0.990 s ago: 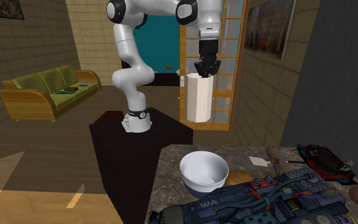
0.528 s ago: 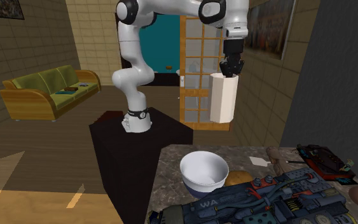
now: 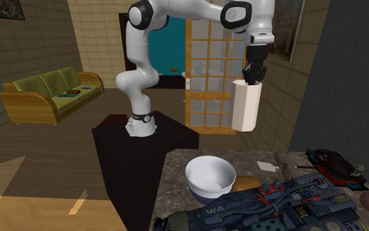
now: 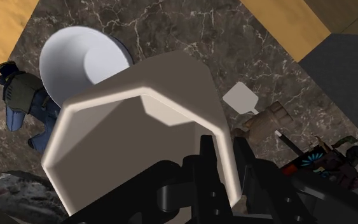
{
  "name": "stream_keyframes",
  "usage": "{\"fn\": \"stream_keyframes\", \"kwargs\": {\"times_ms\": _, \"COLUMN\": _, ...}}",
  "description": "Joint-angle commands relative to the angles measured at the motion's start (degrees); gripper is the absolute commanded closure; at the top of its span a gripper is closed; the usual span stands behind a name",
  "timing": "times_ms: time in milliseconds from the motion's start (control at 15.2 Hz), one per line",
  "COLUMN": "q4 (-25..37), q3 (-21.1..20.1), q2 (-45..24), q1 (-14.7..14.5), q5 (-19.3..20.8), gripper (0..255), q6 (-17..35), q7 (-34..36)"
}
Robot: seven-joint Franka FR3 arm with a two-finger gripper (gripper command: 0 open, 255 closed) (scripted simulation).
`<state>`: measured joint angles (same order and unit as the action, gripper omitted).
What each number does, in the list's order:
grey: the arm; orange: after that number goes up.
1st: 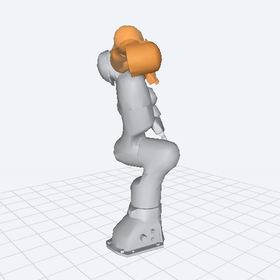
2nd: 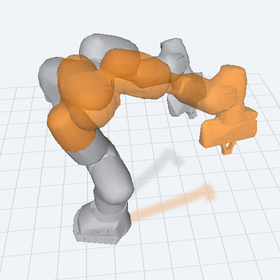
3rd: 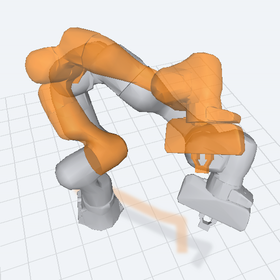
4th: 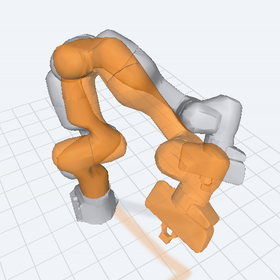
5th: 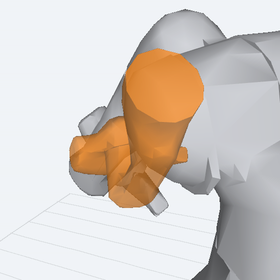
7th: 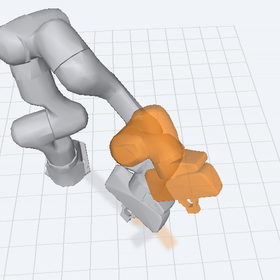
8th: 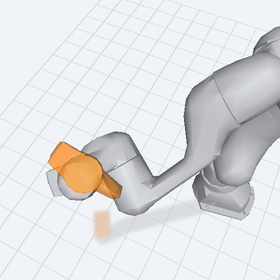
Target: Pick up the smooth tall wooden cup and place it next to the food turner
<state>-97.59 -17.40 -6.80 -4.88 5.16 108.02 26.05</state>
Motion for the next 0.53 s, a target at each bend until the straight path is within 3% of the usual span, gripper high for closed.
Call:
{"fn": "stream_keyframes", "kwargs": {"times_ms": 0, "q4": -1.1, "q3": 0.0, "q2": -0.3, "q1": -0.1, "q5": 0.2, "gripper": 255, "q6": 1.4, "q7": 0.3}}
{"fn": "stream_keyframes", "kwargs": {"times_ms": 462, "q4": -5.6, "q3": 0.1, "q2": -1.0, "q1": 0.0, "q5": 0.6, "gripper": 255, "q6": 6.6, "q7": 0.7}}
